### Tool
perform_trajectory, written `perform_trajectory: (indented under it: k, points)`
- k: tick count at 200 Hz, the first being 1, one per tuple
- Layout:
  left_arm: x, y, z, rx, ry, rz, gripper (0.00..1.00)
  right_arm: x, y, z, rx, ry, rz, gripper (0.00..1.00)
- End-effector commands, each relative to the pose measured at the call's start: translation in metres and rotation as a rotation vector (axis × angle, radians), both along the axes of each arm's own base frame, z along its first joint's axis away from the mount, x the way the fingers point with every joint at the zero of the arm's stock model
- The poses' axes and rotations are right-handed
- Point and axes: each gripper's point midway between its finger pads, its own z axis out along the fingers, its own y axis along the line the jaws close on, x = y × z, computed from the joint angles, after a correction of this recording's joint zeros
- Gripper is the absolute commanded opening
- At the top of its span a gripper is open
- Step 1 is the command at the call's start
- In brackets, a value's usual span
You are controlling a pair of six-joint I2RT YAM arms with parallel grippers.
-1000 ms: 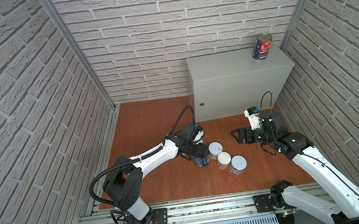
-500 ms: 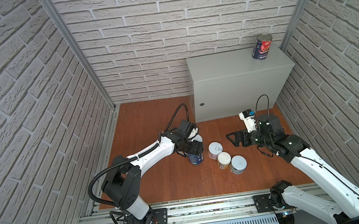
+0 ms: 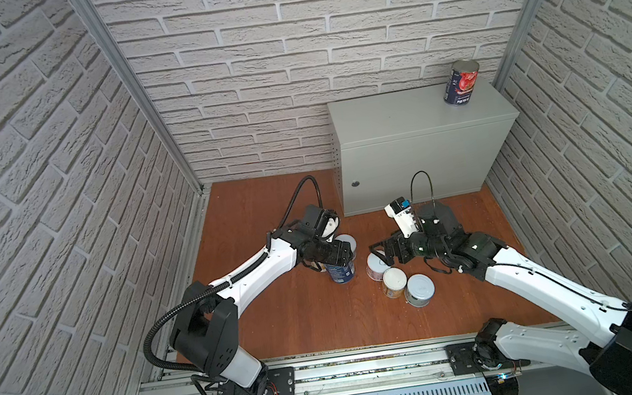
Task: Place and organize the canned foods onto the counter
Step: 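Lift the Progresso can with the left gripper while the right gripper approaches it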
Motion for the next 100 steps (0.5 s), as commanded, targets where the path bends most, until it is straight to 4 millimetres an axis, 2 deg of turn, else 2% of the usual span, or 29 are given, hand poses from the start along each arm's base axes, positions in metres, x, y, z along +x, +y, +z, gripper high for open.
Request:
perform_trajectory:
  k: [1, 44, 100]
  points:
    - [0.018, -0.010, 0.065, -0.145, -0.140, 0.006, 0.23, 0.010, 0.014, 0.026, 0.011, -0.121, 0.028, 0.96]
    - [0.018, 0.000, 0.072, -0.157, -0.129, 0.030, 0.23, 0.001, 0.037, 0.025, 0.010, -0.168, 0.122, 0.96]
    - [0.017, 0.009, 0.083, -0.185, -0.119, 0.046, 0.23, -0.009, 0.057, 0.013, -0.022, -0.188, 0.230, 0.96]
